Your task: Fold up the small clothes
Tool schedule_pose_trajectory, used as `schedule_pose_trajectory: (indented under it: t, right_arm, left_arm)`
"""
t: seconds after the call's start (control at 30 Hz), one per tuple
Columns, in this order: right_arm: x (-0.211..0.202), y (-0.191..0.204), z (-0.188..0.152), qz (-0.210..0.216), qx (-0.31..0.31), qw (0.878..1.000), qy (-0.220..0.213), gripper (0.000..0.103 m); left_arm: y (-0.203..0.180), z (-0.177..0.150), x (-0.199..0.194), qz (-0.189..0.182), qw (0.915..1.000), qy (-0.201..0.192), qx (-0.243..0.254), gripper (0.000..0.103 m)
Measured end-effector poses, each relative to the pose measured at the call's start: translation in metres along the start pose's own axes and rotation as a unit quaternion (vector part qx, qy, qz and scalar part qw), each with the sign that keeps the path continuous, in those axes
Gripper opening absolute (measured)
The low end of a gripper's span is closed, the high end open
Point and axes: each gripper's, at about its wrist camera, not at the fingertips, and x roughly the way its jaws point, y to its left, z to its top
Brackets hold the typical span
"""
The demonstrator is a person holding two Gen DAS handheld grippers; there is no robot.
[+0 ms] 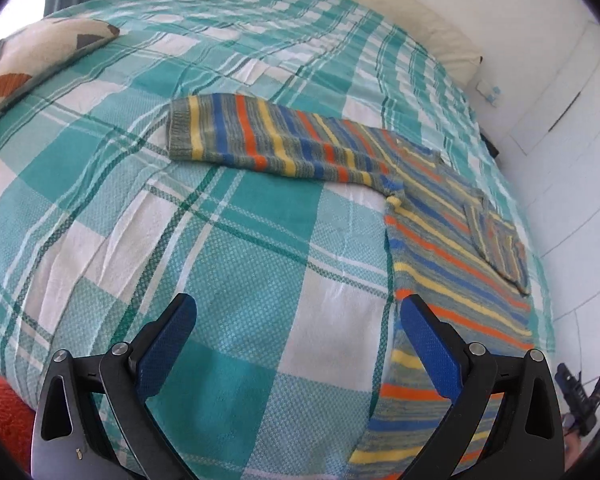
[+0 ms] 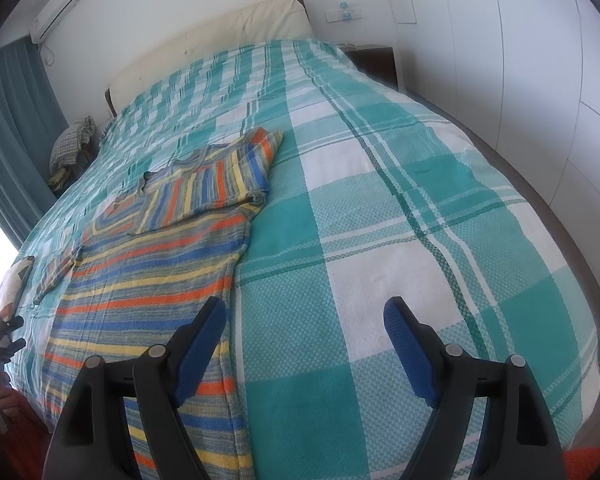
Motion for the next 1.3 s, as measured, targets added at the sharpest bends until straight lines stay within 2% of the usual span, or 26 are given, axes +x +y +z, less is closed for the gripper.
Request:
schedule_pose_trajectory:
  t: [0.1,0.17,0.23,0.3,0.37,0.4,0.43,0.5,0.53,0.6,0.67,0.73,0.87,0.9,0.97,1.0,1.07,1.13,1.2,1.3]
  right_arm:
    - [0.004,-0.002,0.001,0.003,0.005,1.000,0.007,0.081]
    - [0.007,-0.002,0.001,0.004,0.005,1.000,0.010,0.081]
    - [0.007,-0.001,0.000,0.003,0.003,1.000,0.012,0.081]
    - [0.008,0.000,-0.001,-0.001,0.000,1.000,0.013,0.081]
    - [0.010,0.002,-0.002,-0.005,-0.003,1.000,0.017,0.081]
    - [0.011,0.003,-0.002,-0.006,-0.005,1.000,0.020,0.081]
    - [0.012,0.004,-0.003,-0.007,-0.007,1.000,0.022,0.081]
    - [0.013,0.006,-0.003,-0.007,-0.013,1.000,0.024,0.081]
    - [0.013,0.006,-0.003,-0.005,-0.016,1.000,0.024,0.081]
    - [0.012,0.008,-0.003,0.002,-0.019,1.000,0.024,0.081]
    - [0.013,0.008,-0.003,0.010,-0.019,0.999,0.025,0.081]
    - [0.015,0.008,-0.003,0.018,-0.017,0.999,0.029,0.081]
    - [0.015,0.008,-0.003,0.024,-0.012,0.999,0.033,0.081]
    - [0.014,0.008,-0.003,0.024,-0.012,0.999,0.032,0.081]
    - [0.012,0.007,-0.003,0.026,-0.010,0.999,0.030,0.081]
    - [0.011,0.006,-0.003,0.027,-0.008,0.999,0.029,0.081]
    - [0.008,0.004,-0.002,0.031,-0.002,0.999,0.025,0.081]
    - [0.005,0.001,-0.002,0.038,0.005,0.999,0.023,0.081]
    - [0.005,-0.003,-0.001,0.045,0.015,0.999,0.024,0.081]
    - [0.012,-0.005,0.001,0.048,0.025,0.998,0.033,0.081]
  left_arm:
    - [0.033,0.051,0.003,0.005,0.9981,-0.021,-0.058,0.102]
    - [0.057,0.082,0.017,0.025,0.9949,-0.025,-0.094,0.102]
    - [0.076,0.102,0.039,0.057,0.9916,-0.011,-0.116,0.101]
    - [0.084,0.111,0.065,0.073,0.9901,0.012,-0.119,0.099]
    - [0.081,0.113,0.087,0.076,0.9910,0.031,-0.106,0.070]
    - [0.077,0.112,0.095,0.081,0.9913,0.040,-0.096,0.033]
    - [0.073,0.113,0.101,0.092,0.9912,0.044,-0.085,0.003]
    - [0.058,0.116,0.093,0.112,0.9908,0.025,-0.072,0.002]
    - [0.046,0.121,0.085,0.108,0.9922,0.011,-0.061,0.002]
    - [0.003,0.137,0.066,0.100,0.9949,-0.013,-0.005,0.001]
    - [-0.056,0.154,0.050,0.063,0.9957,-0.026,0.062,0.002]
    - [-0.123,0.162,0.039,0.017,0.9915,-0.036,0.124,0.002]
    - [-0.247,0.150,0.042,-0.093,0.9713,-0.031,0.217,0.003]
    - [-0.272,0.142,0.055,-0.111,0.9655,-0.012,0.235,0.008]
    - [-0.302,0.126,0.087,-0.123,0.9587,0.046,0.252,0.034]
    - [-0.306,0.119,0.099,-0.117,0.9587,0.062,0.252,0.059]
    - [-0.294,0.118,0.102,-0.117,0.9648,0.043,0.232,0.062]
    - [-0.264,0.128,0.105,-0.099,0.9762,0.032,0.190,0.065]
    - [-0.229,0.137,0.113,-0.049,0.9862,0.030,0.155,0.065]
    - [-0.180,0.140,0.131,0.011,0.9910,0.046,0.125,0.065]
